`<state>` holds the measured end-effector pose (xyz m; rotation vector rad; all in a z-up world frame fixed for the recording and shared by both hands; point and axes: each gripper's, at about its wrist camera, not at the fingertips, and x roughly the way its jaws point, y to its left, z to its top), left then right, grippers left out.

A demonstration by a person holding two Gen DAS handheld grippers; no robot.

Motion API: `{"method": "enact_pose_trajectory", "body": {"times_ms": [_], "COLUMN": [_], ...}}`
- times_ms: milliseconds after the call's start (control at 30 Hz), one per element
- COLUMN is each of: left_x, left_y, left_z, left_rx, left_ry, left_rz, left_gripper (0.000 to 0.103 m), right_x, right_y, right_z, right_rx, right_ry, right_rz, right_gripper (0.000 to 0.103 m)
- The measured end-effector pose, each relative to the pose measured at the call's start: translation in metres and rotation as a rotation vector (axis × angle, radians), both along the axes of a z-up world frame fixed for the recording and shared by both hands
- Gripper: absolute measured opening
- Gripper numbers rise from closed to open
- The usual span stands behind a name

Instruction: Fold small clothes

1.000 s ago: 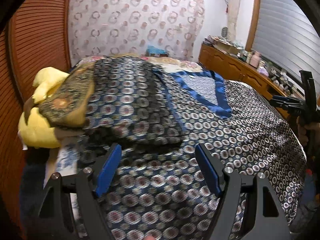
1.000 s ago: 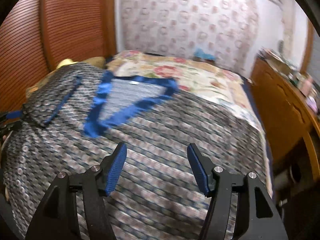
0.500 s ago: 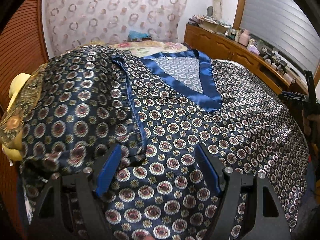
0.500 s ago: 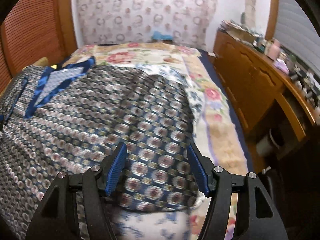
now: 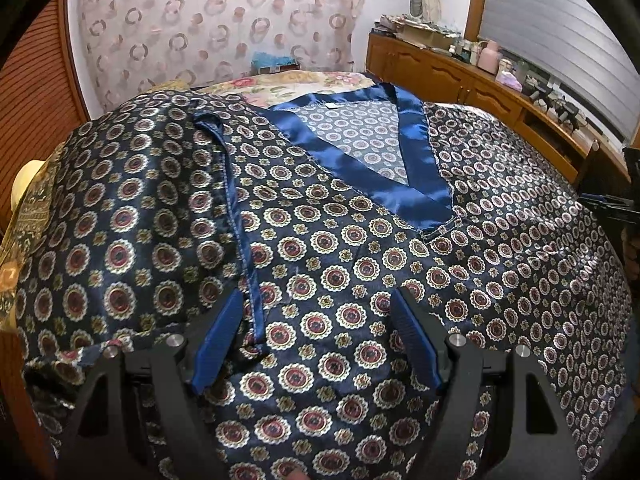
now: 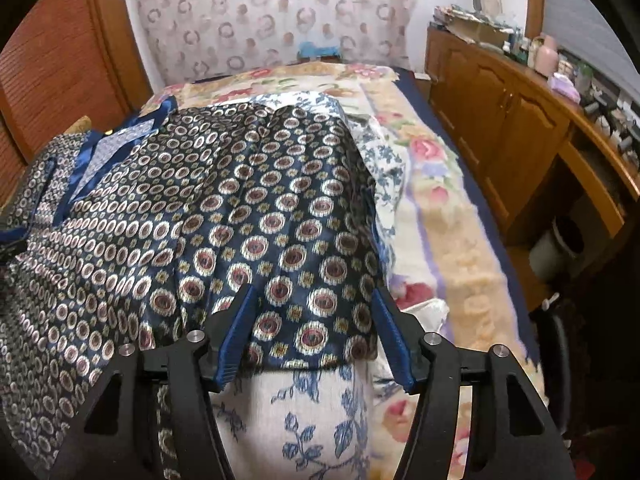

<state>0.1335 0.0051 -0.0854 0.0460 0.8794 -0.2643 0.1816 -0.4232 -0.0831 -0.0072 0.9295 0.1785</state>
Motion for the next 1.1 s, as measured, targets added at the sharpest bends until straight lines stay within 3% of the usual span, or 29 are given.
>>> {"method": "enact_pose_trajectory", "body": {"times_ms": [200, 267, 333, 600, 833, 1100], "left_x": [0.004, 0.005, 0.006, 0.01, 0.011, 0.011], "left_y": [-0.007, -0.009, -0.014, -0.021, -0.022, -0.022], "left_z": [-0.003, -0.004, -0.005, -0.007, -0.009, -0.009], "left_rx": [0.028, 0.032, 0.048, 0.063, 0.067, 0.066], "left_ry": [0.005, 0.009, 0.014, 0.027, 0.032, 0.035], "left_rz": [-0.002, -0.011, -0.023, -0.039, -0.032, -0.031], "left_gripper": [0.076, 0.081, 0.088, 0.099, 0.103, 0.103], "right_x": [-0.008, -0.01, -0.012, -0.018, -0.019, -0.017], "right_y": [-0.006, -0.007, -0.007, -0.004, 0.014, 0.071], "right_z": [-0.001, 0.0, 0.001, 0.007, 0.028, 0.041], "right_rx": [0.054, 0.056, 0.049, -0.064, -0.06, -0.043], "right_ry": [0.005, 0.0, -0.01, -0.066, -0.145, -0.185], "right_rz": [0.007, 0.007, -0.004, -0.002, 0.051, 0.191], "right_gripper": [0.05, 0.047, 0.039, 0.005, 0.003, 0.002]}}
